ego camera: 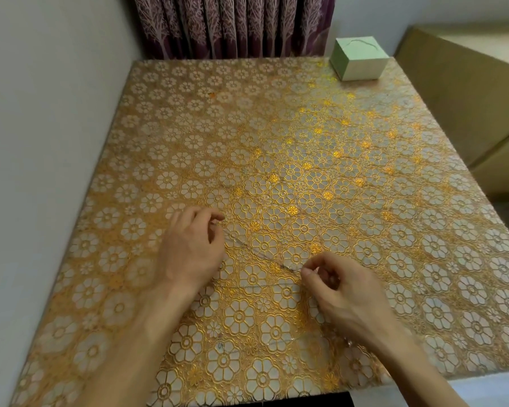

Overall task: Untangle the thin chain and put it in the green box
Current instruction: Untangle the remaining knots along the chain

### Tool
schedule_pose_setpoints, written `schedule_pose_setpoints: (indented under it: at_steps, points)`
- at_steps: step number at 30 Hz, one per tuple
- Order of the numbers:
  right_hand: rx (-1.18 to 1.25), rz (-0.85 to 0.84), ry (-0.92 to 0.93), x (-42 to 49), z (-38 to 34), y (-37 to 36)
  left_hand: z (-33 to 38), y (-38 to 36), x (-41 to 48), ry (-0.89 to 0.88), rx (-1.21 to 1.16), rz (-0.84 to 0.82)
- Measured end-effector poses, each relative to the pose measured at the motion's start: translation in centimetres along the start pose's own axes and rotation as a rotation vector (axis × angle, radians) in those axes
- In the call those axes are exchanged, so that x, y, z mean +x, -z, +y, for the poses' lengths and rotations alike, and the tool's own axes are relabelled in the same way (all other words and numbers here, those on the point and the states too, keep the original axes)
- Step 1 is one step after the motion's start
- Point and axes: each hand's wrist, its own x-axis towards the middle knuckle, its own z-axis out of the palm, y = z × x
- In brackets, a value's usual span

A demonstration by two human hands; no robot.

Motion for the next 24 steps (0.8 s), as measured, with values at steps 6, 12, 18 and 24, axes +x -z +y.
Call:
schedule_pose_setpoints:
  at_steps: [6,12,18,24]
  points:
    - [0.139,-0.021,-0.016,0.3,-0.2,0.2,4.6,-0.4,-2.3,-0.293,-0.229,-0.337]
    - [0.151,-0.018,-0.010,0.3,-0.2,1.0,5.3,-0.7,-2.1,-0.281,-0.278,-0.380]
    - [0.252,-0.055,-0.010,0.4,-0.5,1.4,5.2,-0.5,-2.0,-0.354,-0.146,-0.482]
    - [0.248,-0.060,-0.012,0.3,-0.3,1.7,5.0,-0.6,-1.6,-0.299,-0.241,-0.434]
